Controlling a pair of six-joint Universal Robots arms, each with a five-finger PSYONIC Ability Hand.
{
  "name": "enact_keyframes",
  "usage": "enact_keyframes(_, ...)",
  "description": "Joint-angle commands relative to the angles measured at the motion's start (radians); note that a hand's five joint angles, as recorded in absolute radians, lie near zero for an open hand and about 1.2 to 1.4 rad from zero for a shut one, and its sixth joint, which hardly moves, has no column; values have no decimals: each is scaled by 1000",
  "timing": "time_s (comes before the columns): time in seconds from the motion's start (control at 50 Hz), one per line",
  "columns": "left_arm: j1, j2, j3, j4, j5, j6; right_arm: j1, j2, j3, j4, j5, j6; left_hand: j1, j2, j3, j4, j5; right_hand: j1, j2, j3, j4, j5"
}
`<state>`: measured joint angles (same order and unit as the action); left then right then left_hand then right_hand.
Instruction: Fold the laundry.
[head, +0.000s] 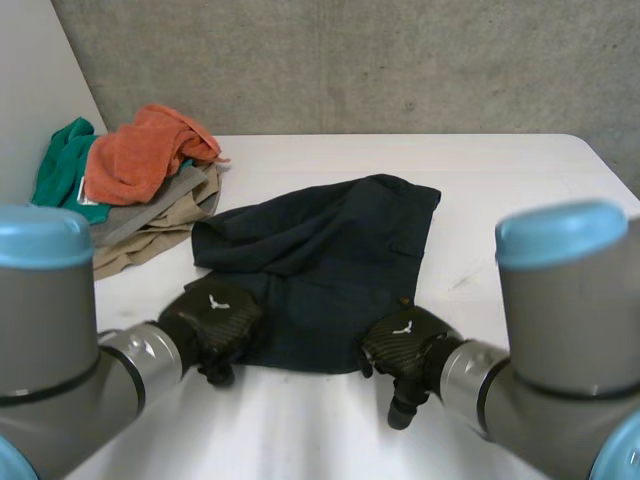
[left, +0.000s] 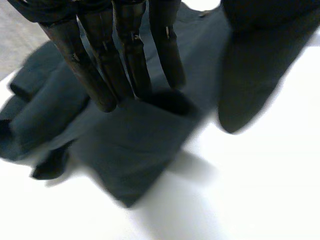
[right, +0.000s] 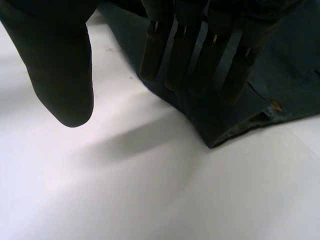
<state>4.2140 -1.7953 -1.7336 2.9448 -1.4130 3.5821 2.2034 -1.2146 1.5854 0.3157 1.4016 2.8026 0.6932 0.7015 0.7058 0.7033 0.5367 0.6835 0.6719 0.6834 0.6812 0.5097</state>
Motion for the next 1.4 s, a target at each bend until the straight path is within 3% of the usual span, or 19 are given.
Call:
enact_keyframes(0.02, 18, -111, 58, 71, -75, -5, 30, 21, 154, -389, 19, -41, -148, -156, -160, -158, -166, 90, 102, 90, 92, 89)
enact_keyframes(0.14, 92, -199, 129, 125, -146, 20, 32, 72, 182, -572, 53, -103, -248, -256, -260, -258, -266, 34, 46, 34, 37, 33)
enact_keyframes(0.24, 130, -255, 161, 201, -190, 108, 27, 136, 167, -678, 71, -153, -222, -230, -234, -232, -240, 34, 46, 34, 36, 33)
enact_keyframes(0.44, 144, -277, 141, 240, -202, 204, 15, 202, 122, -718, 106, -230, -183, -192, -196, -194, -201, -4, 8, -4, -2, -5)
enact_keyframes(0.6, 141, -280, 132, 296, -193, 207, 4, 265, 65, -776, 109, -255, 142, 134, 130, 132, 124, 134, 145, 134, 136, 133)
enact_keyframes(0.66, 142, -289, 137, 304, -199, 214, -4, 283, 38, -790, 111, -264, 637, 629, 625, 627, 619, 593, 605, 593, 595, 592)
enact_keyframes(0.68, 147, -288, 140, 306, -202, 211, -8, 279, 24, -788, 111, -267, 702, 694, 690, 692, 684, 712, 723, 712, 714, 711)
enact_keyframes(0.74, 150, -268, 146, 295, -210, 202, -10, 253, 19, -770, 112, -259, 703, 695, 690, 693, 685, 713, 724, 713, 715, 712)
enact_keyframes(0.82, 147, -147, 158, 258, -213, 129, -13, 137, -2, -699, 112, -213, 703, 695, 690, 693, 685, 713, 724, 713, 715, 712)
enact_keyframes(0.9, 139, 54, 218, 182, -210, -26, -43, -28, -109, -505, 106, -154, 703, 695, 690, 693, 685, 713, 724, 713, 715, 712)
enact_keyframes(0.96, 139, 215, 325, 84, -198, -187, -111, -114, -314, -217, 93, -105, 703, 695, 690, 693, 685, 713, 724, 713, 715, 712)
enact_keyframes(1.02, 144, 270, 388, 16, -184, -255, -140, -115, -450, -62, 73, -75, 703, 695, 690, 693, 685, 713, 724, 713, 715, 712)
enact_keyframes(1.16, 115, 212, 525, -194, -147, -327, -156, -53, -725, 212, 19, -84, 703, 695, 690, 693, 685, 713, 724, 713, 715, 712)
enact_keyframes(1.24, 86, 116, 559, -233, -158, -329, -154, 3, -754, 221, 16, -101, 703, 695, 690, 693, 685, 713, 724, 713, 715, 712)
enact_keyframes(1.4, 84, -154, 673, -185, -234, -329, -149, 144, -728, 149, 28, -114, 703, 695, 690, 693, 685, 713, 724, 713, 715, 712)
